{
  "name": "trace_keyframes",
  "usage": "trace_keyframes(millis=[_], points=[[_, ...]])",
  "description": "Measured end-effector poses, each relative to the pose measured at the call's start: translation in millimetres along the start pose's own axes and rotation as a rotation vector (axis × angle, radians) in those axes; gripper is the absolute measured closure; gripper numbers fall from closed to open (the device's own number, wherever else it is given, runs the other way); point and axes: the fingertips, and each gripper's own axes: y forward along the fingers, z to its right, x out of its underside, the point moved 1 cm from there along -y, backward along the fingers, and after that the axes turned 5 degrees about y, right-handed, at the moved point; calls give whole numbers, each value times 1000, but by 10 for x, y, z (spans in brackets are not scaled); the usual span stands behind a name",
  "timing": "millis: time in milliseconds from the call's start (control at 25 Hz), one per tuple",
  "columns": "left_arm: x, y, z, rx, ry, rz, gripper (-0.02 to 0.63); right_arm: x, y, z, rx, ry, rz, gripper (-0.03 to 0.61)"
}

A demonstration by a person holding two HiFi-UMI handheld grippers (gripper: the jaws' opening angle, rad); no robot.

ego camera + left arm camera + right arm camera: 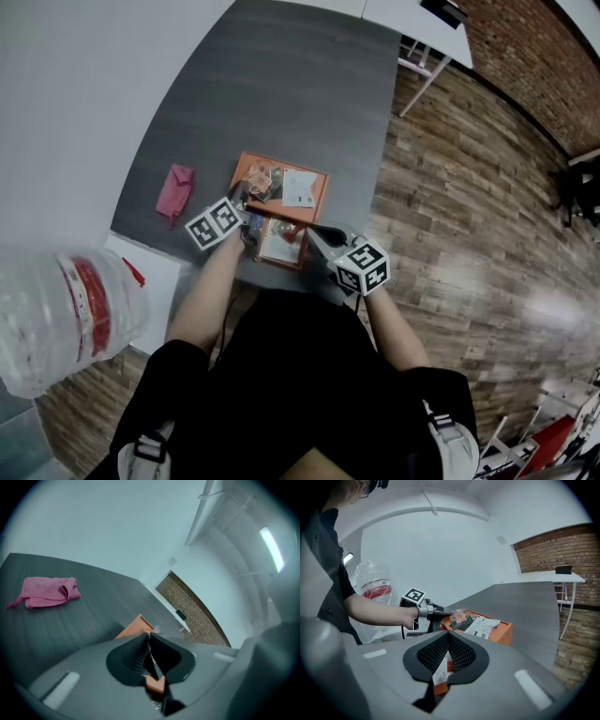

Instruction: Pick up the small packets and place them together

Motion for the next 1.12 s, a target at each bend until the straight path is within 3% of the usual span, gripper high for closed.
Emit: trace_keyframes(millis=[120,280,600,760,920,1120], points=[[-11,23,0,-25,81,-24,472,8,19,-13,-11,3,-4,575],[-48,7,35,-45,215,-39,383,4,35,-25,-19,1,-8,575],[-80,-216,318,60,326,3,385,-28,66,-54,-22,-10,-2,575],[47,-466,465,137,489,0,421,1,52,-59,-16,-9,-3,575],[278,-585,654,264,648,-65,471,36,41,-68,-14,-6,-6,574],[656,-611,750,346,755,-204,477,45,56,-119,-17,-9,-4,575]])
